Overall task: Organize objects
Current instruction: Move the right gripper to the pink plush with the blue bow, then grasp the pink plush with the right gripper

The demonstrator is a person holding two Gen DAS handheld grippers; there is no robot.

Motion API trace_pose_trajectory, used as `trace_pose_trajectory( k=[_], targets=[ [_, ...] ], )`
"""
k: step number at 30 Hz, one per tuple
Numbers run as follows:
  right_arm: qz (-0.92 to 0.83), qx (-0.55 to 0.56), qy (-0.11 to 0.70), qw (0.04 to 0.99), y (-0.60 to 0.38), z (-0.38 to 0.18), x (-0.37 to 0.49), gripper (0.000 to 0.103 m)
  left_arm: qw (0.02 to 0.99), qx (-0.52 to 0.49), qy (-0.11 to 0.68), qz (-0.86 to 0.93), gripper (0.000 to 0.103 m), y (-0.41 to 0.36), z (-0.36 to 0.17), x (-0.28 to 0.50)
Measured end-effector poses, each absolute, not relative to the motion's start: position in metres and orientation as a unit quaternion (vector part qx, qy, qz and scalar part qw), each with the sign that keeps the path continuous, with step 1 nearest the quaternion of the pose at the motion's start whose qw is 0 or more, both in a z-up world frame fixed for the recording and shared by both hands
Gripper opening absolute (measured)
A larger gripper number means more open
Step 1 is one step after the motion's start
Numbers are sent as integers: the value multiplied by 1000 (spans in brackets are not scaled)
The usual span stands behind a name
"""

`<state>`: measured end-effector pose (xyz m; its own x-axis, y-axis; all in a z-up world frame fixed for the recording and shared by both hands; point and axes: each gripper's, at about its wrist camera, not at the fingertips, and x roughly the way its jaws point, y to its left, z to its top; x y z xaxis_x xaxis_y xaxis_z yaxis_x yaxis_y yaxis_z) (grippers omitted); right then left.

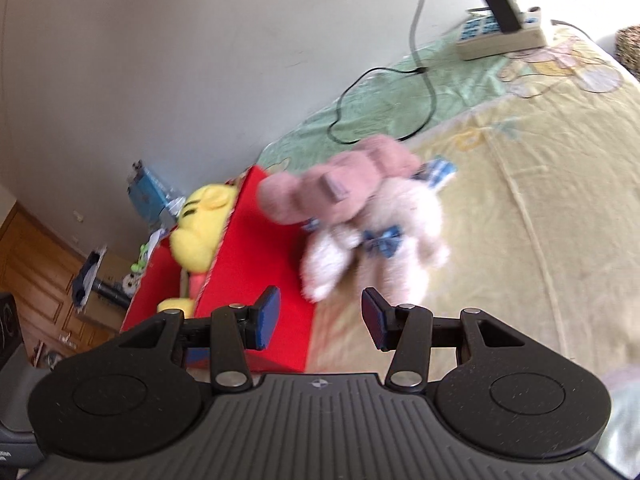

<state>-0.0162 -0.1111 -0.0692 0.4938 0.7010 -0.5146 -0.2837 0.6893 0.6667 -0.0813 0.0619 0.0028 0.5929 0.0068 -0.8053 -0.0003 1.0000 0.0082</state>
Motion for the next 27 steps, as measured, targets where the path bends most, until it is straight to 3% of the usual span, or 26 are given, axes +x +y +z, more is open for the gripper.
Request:
trace_pose_trajectory(
  k=[11,27],
  targets=[
    [269,348,404,802,-148,-75,32,49,908,-21,417,-33,100,47,4,-48],
    [278,429,446,734,-123,-102,122,49,946,-34,323,-17,100,80,43,1]
  ],
)
